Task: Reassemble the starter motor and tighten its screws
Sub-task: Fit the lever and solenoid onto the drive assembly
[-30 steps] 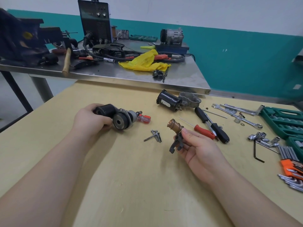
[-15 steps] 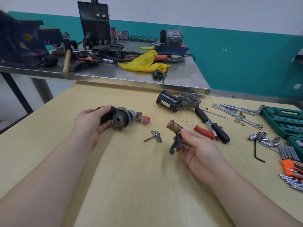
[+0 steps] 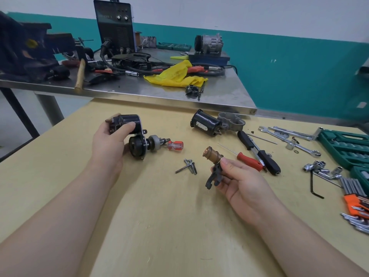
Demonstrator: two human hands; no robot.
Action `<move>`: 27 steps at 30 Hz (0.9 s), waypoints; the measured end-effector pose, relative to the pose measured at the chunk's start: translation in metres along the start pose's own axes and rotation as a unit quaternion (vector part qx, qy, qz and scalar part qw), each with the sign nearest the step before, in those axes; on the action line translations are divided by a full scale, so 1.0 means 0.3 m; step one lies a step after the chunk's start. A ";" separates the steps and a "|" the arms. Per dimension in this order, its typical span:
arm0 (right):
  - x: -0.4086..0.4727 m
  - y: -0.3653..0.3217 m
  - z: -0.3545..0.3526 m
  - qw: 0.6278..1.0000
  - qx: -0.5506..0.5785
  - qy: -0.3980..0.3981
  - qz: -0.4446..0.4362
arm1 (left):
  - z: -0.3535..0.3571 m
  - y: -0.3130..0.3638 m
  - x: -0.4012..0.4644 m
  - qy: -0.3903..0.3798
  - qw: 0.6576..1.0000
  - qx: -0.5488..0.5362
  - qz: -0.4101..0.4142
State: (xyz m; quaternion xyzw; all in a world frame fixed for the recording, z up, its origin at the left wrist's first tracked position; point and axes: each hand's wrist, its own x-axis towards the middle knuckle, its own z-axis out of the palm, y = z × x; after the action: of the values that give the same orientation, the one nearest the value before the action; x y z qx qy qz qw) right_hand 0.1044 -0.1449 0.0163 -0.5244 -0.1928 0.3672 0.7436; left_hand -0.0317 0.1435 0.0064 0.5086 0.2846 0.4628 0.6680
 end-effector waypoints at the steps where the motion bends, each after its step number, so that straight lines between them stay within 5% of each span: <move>1: -0.001 -0.002 0.002 1.000 0.003 0.000 0.000 | 0.004 -0.001 -0.004 0.000 1.000 0.013 0.011; 12: -0.001 -0.018 0.015 0.998 0.024 0.058 -0.022 | 0.007 0.189 -0.098 -0.002 0.985 0.090 0.150; 21: -0.057 -0.054 0.060 0.992 0.079 0.027 -0.094 | 0.134 0.209 -0.266 -0.175 0.983 -0.049 -0.018; 27: -0.076 -0.070 0.075 0.990 0.094 0.016 -0.108 | 0.185 0.130 -0.316 -0.233 0.971 0.021 -0.058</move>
State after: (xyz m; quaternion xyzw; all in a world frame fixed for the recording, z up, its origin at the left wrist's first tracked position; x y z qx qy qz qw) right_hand 0.0817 -0.1515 0.0463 -0.4341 -0.2016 0.2929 0.8277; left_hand -0.0361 0.0365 0.0524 0.5987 0.1600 0.2859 0.7309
